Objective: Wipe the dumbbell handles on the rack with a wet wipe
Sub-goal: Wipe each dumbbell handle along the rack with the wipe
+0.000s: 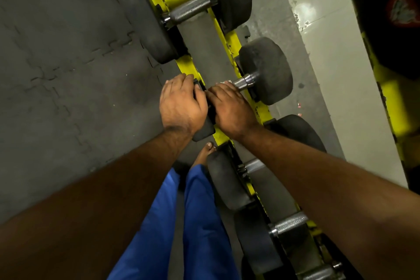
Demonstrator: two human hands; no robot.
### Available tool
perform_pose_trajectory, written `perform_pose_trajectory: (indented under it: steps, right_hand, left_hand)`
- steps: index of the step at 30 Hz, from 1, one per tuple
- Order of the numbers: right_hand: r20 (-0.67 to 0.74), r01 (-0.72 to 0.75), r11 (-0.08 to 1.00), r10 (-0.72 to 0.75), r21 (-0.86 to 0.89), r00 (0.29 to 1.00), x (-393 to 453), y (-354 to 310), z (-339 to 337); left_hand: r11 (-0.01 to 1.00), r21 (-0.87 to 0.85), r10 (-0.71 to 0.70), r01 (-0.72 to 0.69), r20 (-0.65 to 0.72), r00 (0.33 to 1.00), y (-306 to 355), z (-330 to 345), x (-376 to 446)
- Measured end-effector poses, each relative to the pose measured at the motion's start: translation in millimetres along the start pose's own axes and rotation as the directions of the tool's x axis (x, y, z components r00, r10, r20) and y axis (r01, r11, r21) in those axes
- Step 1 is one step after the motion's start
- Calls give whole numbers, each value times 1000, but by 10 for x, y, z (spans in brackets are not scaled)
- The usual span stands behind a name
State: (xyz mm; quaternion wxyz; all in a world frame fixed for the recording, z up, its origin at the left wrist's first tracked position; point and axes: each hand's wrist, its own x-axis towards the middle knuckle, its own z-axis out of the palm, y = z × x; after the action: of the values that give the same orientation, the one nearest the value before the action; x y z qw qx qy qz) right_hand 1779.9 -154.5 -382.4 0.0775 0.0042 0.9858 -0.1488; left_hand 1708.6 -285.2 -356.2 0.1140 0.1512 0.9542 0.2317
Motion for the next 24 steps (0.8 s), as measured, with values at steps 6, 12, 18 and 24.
perform_pose_trajectory:
  steps: [6,12,18,24]
  right_hand:
    - [23,93,990,-91,-103,996,-6,154,-108]
    - [46,-62,988,69,-141,997,-53,71,-185]
    - [-18,-184,976,183,-118,983,-28,239,-241]
    - [-26,30,1000,-30,-5,999,-107,281,-156]
  left_hand:
    - [1000,-3,14,-14,-15,1000,-20,28,0]
    - [1000,-1,13,-13,-23,1000,-5,22,-8]
    - [1000,1,19,-19,-20,1000,-16,28,-8]
    - [1000,6,14,-14,7,1000,-8,12,2]
